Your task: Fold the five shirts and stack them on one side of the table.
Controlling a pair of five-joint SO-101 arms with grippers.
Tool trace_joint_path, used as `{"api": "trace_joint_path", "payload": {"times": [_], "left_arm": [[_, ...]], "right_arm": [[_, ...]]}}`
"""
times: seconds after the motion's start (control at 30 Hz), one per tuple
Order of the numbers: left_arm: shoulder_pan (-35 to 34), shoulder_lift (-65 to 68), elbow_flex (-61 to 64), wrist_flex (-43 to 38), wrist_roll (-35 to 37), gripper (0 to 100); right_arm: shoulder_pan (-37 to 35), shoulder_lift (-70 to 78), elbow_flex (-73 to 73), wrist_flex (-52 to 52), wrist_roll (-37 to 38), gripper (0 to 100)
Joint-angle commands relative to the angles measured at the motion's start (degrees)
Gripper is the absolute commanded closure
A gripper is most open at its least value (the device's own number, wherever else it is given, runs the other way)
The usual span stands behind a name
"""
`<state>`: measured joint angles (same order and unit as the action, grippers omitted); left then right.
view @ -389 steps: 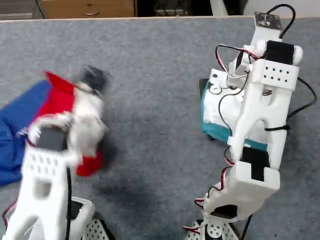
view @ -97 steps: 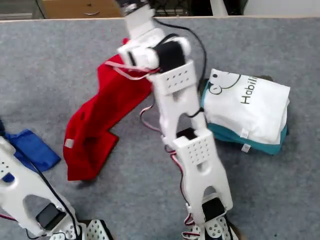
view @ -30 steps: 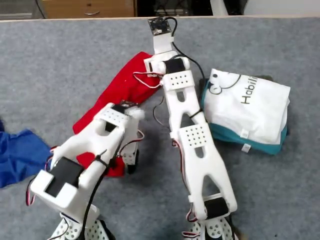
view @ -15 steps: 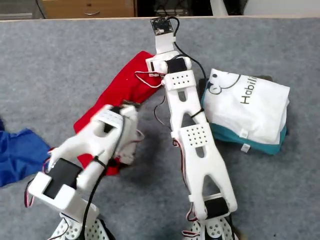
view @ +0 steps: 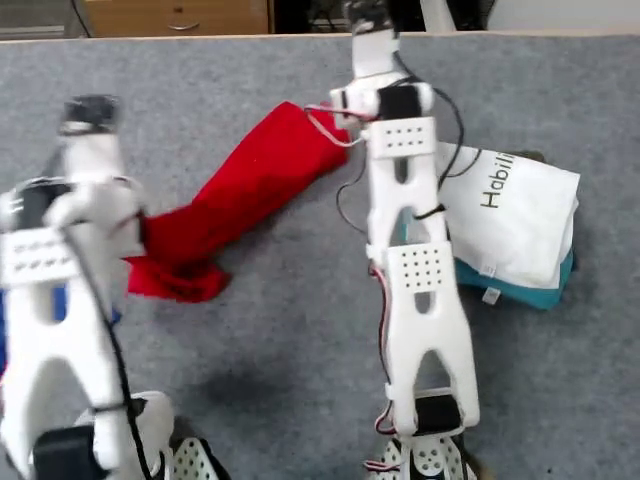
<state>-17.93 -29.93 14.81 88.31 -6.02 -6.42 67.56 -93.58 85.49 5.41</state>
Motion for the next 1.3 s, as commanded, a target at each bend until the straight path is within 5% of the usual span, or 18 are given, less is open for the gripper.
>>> {"api": "trace_joint_path", "payload": {"times": [0.0, 0.23, 0.53, 0.73, 0.87, 1.27], "left_arm": [[-8.1, -3.8, -6.8, 2.2, -3.8, 97], [-19.4, -4.2, -7.5, 7.7, -9.8, 97], [-27.8, -4.6, 2.2, 7.3, -15.5, 97], [-32.7, -4.6, 5.9, 3.8, -15.5, 97], [-32.6, -4.5, 9.0, 3.3, -15.5, 97], [-32.7, -4.5, 16.9, 3.3, -19.4, 97]], "right_arm": [[0.7, -7.1, -1.6, 2.1, 0.4, 64.4], [-5.1, -7.3, -1.4, 3.2, 0.9, 93.4], [-18.9, 3.8, 5.9, 2.1, 0.6, 78.1], [-18.7, 11.6, 6.5, 4.0, 0.4, 79.3], [-18.4, 11.2, 5.3, 9.3, 0.9, 98.6], [-7.6, 4.0, 9.9, 15.9, 5.8, 98.4]]}}
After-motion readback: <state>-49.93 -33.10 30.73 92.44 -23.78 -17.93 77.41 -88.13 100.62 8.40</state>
